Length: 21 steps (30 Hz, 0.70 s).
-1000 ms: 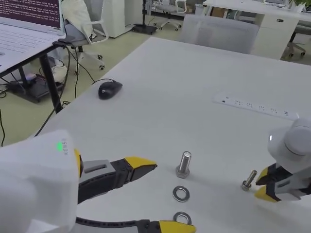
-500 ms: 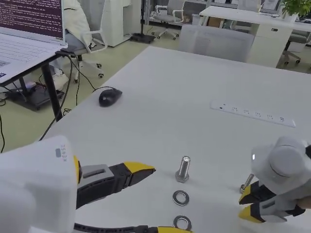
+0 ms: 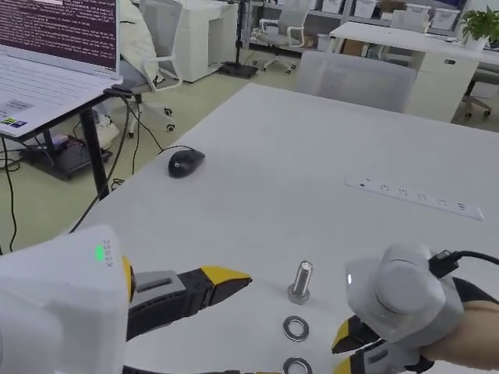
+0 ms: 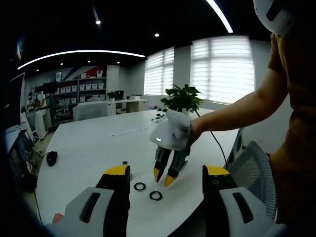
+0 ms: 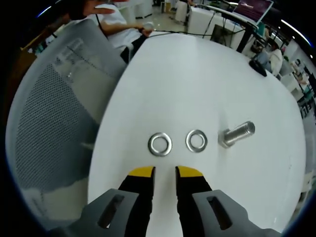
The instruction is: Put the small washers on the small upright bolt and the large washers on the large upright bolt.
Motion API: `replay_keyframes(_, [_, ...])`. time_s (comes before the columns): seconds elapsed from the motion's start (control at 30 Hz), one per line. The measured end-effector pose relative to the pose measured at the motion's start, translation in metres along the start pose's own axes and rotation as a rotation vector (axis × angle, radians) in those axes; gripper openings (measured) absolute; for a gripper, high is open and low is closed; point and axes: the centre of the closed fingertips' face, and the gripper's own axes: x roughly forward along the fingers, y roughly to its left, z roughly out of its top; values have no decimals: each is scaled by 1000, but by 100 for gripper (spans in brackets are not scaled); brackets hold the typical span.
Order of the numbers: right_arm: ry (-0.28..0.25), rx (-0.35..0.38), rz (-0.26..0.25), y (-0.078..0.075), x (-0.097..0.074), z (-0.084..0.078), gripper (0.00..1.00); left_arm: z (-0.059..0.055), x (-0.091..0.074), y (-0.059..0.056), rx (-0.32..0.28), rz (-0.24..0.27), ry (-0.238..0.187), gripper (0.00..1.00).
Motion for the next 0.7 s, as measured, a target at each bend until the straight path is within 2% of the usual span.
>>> replay_keyframes(0.2, [-2, -47, 30, 7, 14, 15, 20, 0, -1, 4, -1, 9, 1, 58])
replay_keyframes(0.5, [15, -90, 42, 8, 25, 19, 27, 4, -6, 10, -4, 27, -11, 58])
replay_keyframes(0.7, [22, -91, 62, 11, 27, 19, 30, 4, -9, 12, -9, 36, -19, 58])
